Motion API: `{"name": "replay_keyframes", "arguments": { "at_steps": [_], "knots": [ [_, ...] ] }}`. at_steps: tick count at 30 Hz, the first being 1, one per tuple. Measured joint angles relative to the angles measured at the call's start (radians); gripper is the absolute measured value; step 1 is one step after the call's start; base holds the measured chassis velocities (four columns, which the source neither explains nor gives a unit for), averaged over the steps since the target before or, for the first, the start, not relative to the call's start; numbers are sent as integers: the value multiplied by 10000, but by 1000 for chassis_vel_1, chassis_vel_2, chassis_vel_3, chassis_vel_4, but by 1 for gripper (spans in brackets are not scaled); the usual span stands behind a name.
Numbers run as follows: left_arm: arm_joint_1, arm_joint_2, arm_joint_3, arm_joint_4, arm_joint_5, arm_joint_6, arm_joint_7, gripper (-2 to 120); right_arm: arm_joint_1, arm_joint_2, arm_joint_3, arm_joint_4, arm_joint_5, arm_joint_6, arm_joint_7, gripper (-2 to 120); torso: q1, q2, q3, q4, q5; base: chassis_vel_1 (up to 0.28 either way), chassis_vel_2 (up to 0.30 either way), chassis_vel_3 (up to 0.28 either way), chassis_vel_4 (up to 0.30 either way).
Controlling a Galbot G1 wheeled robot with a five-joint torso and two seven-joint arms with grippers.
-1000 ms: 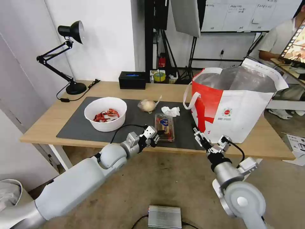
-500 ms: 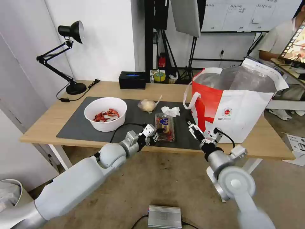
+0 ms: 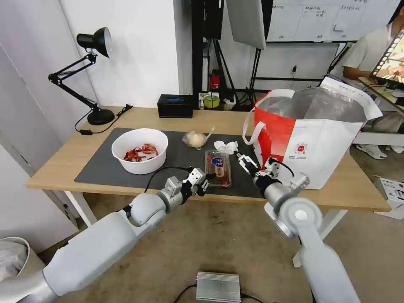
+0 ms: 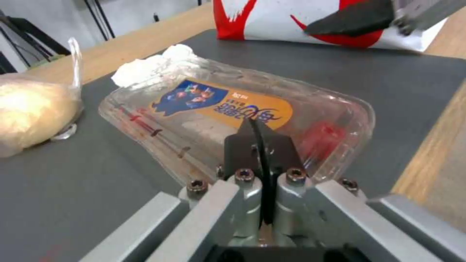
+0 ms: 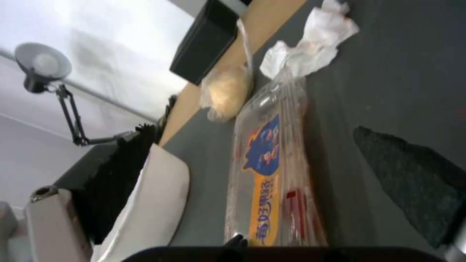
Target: Pick up the trash from the table and place it into the takeout bag.
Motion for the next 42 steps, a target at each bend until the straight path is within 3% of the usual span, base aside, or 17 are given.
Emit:
{"name": "replay_keyframes", "arguments": {
  "at_steps": [15,42],
  "knots": [
    [28,-18,30,-37,-22,-38,-35,0,1227,148,-561,-1192,17,-999,587,100,0,0,-1,0,-1,0,0,0,0],
    [259,178,-127,-234,-25,-95,-53,0,2180,279,-1163,-2308,1,-1257,698,100,-1,0,-1,0,-1,0,0,0,0]
  ]
}}
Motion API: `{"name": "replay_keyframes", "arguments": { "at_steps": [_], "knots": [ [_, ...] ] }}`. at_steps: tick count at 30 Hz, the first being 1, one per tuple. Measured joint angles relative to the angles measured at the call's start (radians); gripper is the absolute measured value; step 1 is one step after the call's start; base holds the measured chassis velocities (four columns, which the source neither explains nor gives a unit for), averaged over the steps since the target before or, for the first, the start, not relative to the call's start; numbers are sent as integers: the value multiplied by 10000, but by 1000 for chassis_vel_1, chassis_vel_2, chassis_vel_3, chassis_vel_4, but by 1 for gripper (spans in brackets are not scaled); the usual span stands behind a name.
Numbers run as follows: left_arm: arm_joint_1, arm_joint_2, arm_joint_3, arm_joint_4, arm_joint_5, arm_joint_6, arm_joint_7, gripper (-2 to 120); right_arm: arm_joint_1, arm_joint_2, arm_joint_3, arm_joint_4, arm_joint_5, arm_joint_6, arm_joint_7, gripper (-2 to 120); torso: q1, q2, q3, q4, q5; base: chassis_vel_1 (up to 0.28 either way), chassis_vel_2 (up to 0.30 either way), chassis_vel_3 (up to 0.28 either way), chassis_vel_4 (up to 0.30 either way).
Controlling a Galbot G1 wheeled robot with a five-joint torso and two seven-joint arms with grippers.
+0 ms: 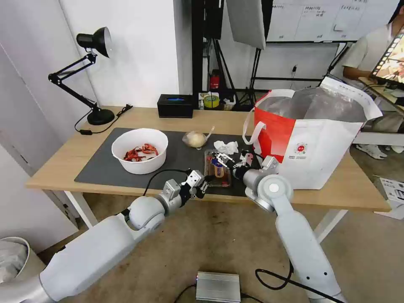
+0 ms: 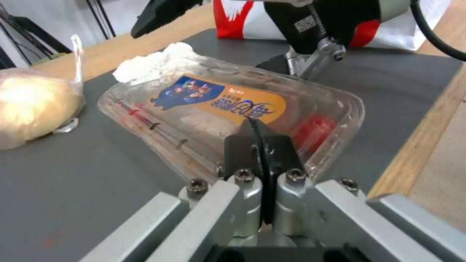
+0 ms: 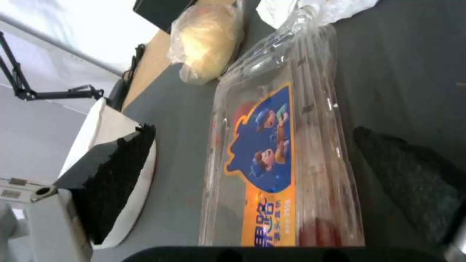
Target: Pick up the trash from the table and place it into the takeout bag.
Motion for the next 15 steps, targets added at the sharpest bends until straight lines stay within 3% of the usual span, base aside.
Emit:
{"name": "replay_keyframes", "arguments": {
  "at_steps": [15],
  "knots": [
    [53,70,-44,-98,-6,-55,10,0,116,63,-97,-186,3,-344,0,100,0,0,0,0,0,0,0,0,0]
  ]
}}
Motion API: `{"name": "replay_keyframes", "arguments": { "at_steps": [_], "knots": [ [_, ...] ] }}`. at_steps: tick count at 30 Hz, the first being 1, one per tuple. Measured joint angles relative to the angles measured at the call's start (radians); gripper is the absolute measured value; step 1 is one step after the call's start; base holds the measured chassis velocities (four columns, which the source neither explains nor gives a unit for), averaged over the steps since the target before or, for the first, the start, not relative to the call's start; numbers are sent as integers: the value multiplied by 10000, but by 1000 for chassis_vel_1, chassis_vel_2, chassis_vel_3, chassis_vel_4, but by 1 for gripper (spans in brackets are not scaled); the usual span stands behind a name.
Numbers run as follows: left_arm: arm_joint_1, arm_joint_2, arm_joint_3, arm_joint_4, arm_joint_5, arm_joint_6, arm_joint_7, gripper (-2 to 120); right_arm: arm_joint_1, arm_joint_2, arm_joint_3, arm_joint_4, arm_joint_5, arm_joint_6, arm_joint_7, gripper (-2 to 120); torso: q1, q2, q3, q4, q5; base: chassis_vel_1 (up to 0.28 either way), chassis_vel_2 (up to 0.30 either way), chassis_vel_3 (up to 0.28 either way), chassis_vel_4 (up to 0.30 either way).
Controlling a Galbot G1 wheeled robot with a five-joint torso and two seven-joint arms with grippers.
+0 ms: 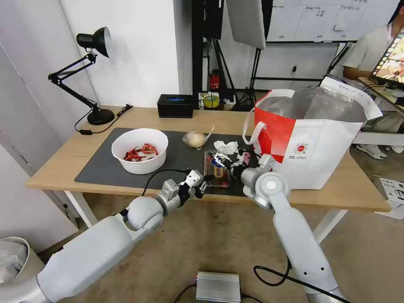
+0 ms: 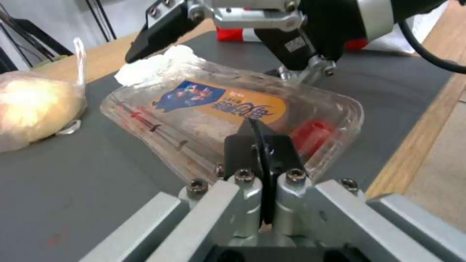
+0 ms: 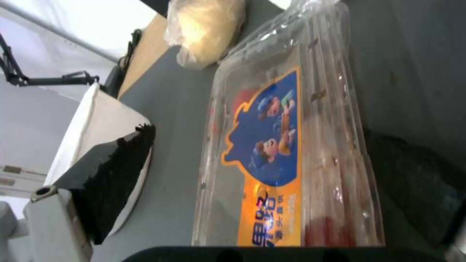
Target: Pick up the trash from the table and place it into the takeout bag.
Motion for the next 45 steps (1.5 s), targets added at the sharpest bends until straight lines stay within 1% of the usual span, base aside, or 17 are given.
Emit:
{"name": "replay_keyframes", "arguments": {
  "at_steps": [5,19,31,45],
  "knots": [
    [-12,11,1,-12,-5,-8,2,0,18,-13,4,-29,11,-219,-156,100,0,0,0,0,0,0,0,0,0],
    [-7,-25,40,16,-8,-59,2,0,45,-33,88,-329,-54,-468,-725,100,-1,1,-2,-1,-1,0,0,0,0],
    [-31,-78,76,28,-15,-102,0,0,232,-11,87,-493,-120,-623,-758,100,-1,1,-1,0,0,0,0,0,0],
    [-35,-53,85,32,-17,-133,0,0,276,-41,76,-392,-339,-630,-792,100,2,0,0,1,0,0,0,0,0]
  ]
}}
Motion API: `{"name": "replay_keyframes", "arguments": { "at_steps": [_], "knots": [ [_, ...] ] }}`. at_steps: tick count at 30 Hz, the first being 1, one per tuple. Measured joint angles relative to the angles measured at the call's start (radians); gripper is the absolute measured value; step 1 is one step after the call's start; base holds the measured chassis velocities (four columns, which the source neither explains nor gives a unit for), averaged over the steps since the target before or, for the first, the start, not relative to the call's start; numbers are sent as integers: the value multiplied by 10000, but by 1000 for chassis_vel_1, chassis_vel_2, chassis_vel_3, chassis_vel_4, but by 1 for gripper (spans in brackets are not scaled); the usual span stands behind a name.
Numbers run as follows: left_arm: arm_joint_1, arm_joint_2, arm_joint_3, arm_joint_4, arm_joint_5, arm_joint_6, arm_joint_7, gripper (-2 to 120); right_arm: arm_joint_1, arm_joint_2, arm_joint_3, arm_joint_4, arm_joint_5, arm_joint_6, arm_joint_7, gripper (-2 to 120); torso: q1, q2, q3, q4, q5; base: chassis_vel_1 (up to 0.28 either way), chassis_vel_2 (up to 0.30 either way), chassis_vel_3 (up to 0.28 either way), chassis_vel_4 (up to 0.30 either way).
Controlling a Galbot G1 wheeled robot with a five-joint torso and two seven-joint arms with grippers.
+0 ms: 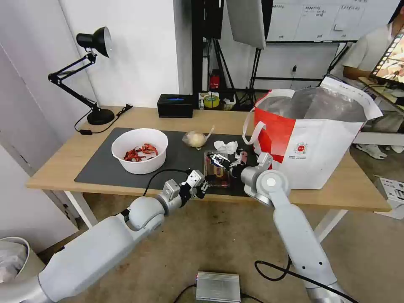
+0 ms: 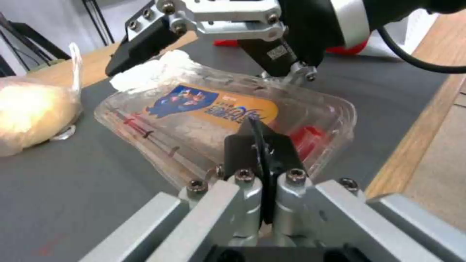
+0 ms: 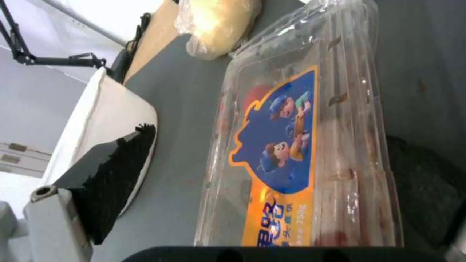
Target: Pick up the trash from the table and place it into the takeout bag.
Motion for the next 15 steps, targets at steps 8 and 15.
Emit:
{"name": "replay_keyframes", "arguments": {
  "at_steps": [8,15],
  "knots": [
    [68,19,0,-16,2,-39,0,0,-9,18,-23,15,-73,-46,-46,100,0,0,0,0,0,0,0,0,0],
    [60,88,-13,-58,2,-45,0,0,2,46,-24,33,-66,-301,-23,93,0,0,0,0,0,0,0,0,0]
  ]
}}
